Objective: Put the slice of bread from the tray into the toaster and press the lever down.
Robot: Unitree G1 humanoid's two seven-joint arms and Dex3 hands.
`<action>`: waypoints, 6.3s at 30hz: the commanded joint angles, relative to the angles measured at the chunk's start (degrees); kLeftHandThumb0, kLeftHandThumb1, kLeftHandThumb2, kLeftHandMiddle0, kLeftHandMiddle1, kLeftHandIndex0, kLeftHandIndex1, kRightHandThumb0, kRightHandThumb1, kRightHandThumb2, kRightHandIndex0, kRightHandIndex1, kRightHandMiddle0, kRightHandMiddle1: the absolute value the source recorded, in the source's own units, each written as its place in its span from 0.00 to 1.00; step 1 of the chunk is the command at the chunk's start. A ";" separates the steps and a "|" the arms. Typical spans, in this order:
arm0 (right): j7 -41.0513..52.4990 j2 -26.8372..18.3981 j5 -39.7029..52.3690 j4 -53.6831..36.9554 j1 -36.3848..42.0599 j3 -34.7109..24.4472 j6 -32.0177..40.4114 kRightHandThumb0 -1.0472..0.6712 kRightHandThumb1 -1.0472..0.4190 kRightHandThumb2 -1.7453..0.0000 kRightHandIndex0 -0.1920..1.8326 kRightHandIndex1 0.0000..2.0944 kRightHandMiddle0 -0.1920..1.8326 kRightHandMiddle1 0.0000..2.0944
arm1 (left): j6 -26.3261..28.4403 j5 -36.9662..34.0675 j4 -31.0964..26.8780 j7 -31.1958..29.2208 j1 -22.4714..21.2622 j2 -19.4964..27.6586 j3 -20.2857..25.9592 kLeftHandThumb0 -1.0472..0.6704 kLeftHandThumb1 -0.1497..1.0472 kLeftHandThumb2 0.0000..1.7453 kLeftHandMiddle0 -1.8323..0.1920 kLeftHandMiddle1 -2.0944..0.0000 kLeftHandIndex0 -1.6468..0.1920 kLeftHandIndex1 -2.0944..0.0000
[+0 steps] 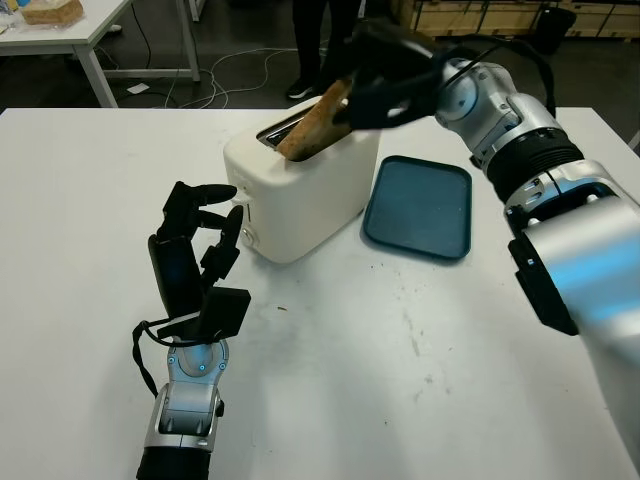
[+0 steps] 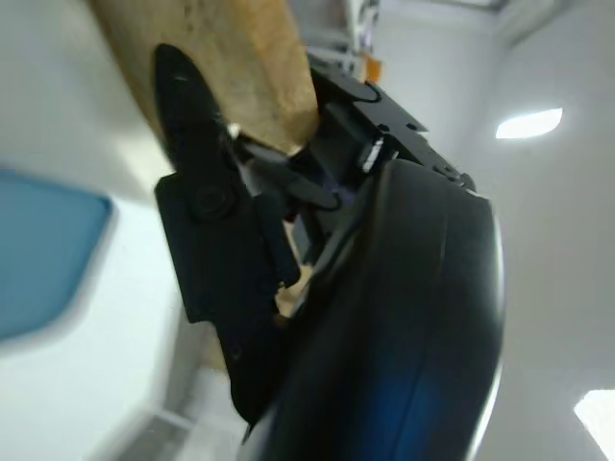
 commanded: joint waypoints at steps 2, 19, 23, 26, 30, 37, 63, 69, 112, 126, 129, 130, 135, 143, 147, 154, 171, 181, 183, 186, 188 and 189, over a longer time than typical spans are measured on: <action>-3.47 -0.98 -4.76 -0.78 -3.28 4.48 -1.16 0.12 0.19 1.00 0.14 0.26 0.33 0.00 | -0.69 0.11 0.03 0.05 0.40 0.06 -0.17 0.38 0.89 0.16 0.64 0.28 0.62 0.45; -11.19 -1.65 -10.82 -0.79 -4.82 11.84 -1.98 0.18 0.24 1.00 0.09 0.20 0.28 0.00 | -0.50 0.07 -0.04 -0.05 -0.03 0.01 -0.20 0.37 0.89 0.15 0.64 0.28 0.62 0.45; -12.72 -2.10 -7.30 -0.95 -4.12 8.77 -4.75 0.18 0.23 1.00 0.10 0.26 0.29 0.01 | -0.44 -0.04 -0.22 -0.16 -0.04 0.00 -0.19 0.37 0.89 0.16 0.64 0.28 0.62 0.45; -16.09 -2.70 0.13 -1.79 -0.64 1.41 -9.61 0.21 0.16 0.98 0.17 0.32 0.36 0.03 | -0.37 0.00 -0.28 0.05 -0.11 0.01 0.04 0.37 0.89 0.15 0.63 0.27 0.62 0.45; -19.65 -2.84 10.19 -3.61 6.40 -8.15 -15.09 0.27 0.09 0.93 0.30 0.32 0.44 0.05 | 0.16 0.25 -0.56 0.16 -0.10 0.23 0.49 0.37 0.89 0.16 0.64 0.27 0.62 0.45; -15.59 -0.38 29.46 -9.24 23.92 -24.26 -21.49 0.36 0.09 0.95 0.43 0.39 0.53 0.06 | 0.01 -0.50 -0.42 -0.96 -0.62 1.19 1.14 0.38 0.89 0.15 0.64 0.27 0.62 0.46; -7.68 15.43 42.67 -60.55 73.34 -33.95 -8.24 0.41 0.09 0.91 0.47 0.53 0.61 0.01 | 4.84 6.64 0.05 -0.04 -3.65 5.88 1.76 0.36 0.89 0.14 0.59 0.34 0.57 0.51; -7.94 16.56 42.08 -61.21 74.29 -34.27 -7.21 0.41 0.09 0.89 0.44 0.59 0.62 0.02 | 8.15 11.18 -1.78 -1.25 -5.23 11.17 2.37 0.38 0.89 0.08 0.57 0.36 0.52 0.56; -5.96 17.54 44.42 -58.79 73.05 -37.03 -9.94 0.39 0.09 0.88 0.43 0.54 0.62 0.01 | 7.15 14.14 12.71 -19.23 -21.04 32.08 -5.82 0.43 0.88 0.01 0.45 0.46 0.26 0.91; -6.31 17.60 44.20 -59.13 73.59 -37.11 -10.53 0.40 0.09 0.88 0.43 0.53 0.62 0.01 | 7.73 14.94 12.39 -20.35 -21.31 32.42 -6.73 0.42 0.88 0.01 0.49 0.38 0.26 0.92; -6.41 17.57 44.09 -59.03 73.55 -37.15 -10.75 0.40 0.09 0.88 0.43 0.53 0.62 0.01 | 7.81 15.53 12.05 -20.37 -21.21 32.63 -6.87 0.42 0.89 0.02 0.48 0.39 0.25 0.92; -6.42 17.61 44.15 -59.09 73.56 -37.14 -10.73 0.40 0.09 0.88 0.43 0.53 0.62 0.01 | 7.96 15.59 11.87 -20.54 -21.17 32.70 -6.90 0.41 0.89 0.02 0.47 0.39 0.25 0.92; -6.46 17.71 44.25 -59.75 73.76 -37.01 -10.45 0.40 0.09 0.88 0.43 0.53 0.62 0.01 | 9.35 15.50 10.69 -22.18 -20.83 32.81 -7.24 0.42 0.89 0.03 0.48 0.39 0.25 0.93; -6.69 17.93 44.52 -58.64 73.73 -37.40 -11.64 0.40 0.09 0.88 0.43 0.54 0.62 0.01 | 16.83 22.17 19.29 -24.35 -20.32 25.39 -18.39 0.46 0.82 0.14 0.46 0.58 0.25 0.96; -7.43 17.87 43.79 -58.94 74.25 -37.70 -11.56 0.39 0.09 0.88 0.42 0.54 0.62 0.01 | 22.03 28.64 40.59 -22.32 -21.66 13.45 -30.07 0.43 0.86 0.12 0.48 0.58 0.27 0.98; -7.36 17.16 44.74 -59.55 74.43 -38.90 -11.67 0.41 0.09 0.89 0.43 0.53 0.62 0.02 | 23.00 29.30 47.05 -21.46 -19.26 8.33 -35.02 0.46 0.89 0.07 0.37 0.80 0.28 0.98; -6.55 17.97 44.67 -61.23 75.14 -38.03 -11.81 0.40 0.09 0.89 0.44 0.52 0.63 0.02 | 18.67 21.67 7.84 -8.39 -8.13 20.47 -28.60 0.43 0.72 0.28 0.52 0.30 0.40 0.63; -5.68 17.80 44.70 -60.93 75.05 -37.47 -12.06 0.39 0.09 0.89 0.43 0.54 0.62 0.02 | 14.17 21.40 -1.41 8.54 -9.24 19.75 -15.27 0.38 0.69 0.41 0.50 0.30 0.42 0.67; -5.42 17.77 44.84 -60.58 74.89 -37.45 -12.42 0.39 0.09 0.89 0.43 0.54 0.62 0.02 | 13.26 21.32 -1.25 8.91 -9.80 19.55 -13.79 0.37 0.66 0.44 0.50 0.28 0.42 0.66; -5.18 17.67 44.67 -60.35 74.74 -37.41 -12.67 0.40 0.09 0.89 0.43 0.54 0.62 0.01 | 11.68 21.15 -1.14 10.24 -10.10 18.88 -11.95 0.37 0.62 0.48 0.50 0.27 0.41 0.65; -4.75 17.61 44.93 -60.24 74.62 -37.35 -12.72 0.40 0.09 0.89 0.43 0.54 0.62 0.01 | 10.39 19.90 -1.52 11.07 -9.95 17.88 -10.61 0.36 0.62 0.48 0.50 0.27 0.42 0.65; -4.44 17.58 45.21 -60.19 74.57 -37.31 -12.72 0.40 0.09 0.89 0.43 0.55 0.62 0.01 | 9.93 19.28 -1.86 11.24 -9.85 17.45 -9.95 0.36 0.64 0.48 0.51 0.28 0.43 0.65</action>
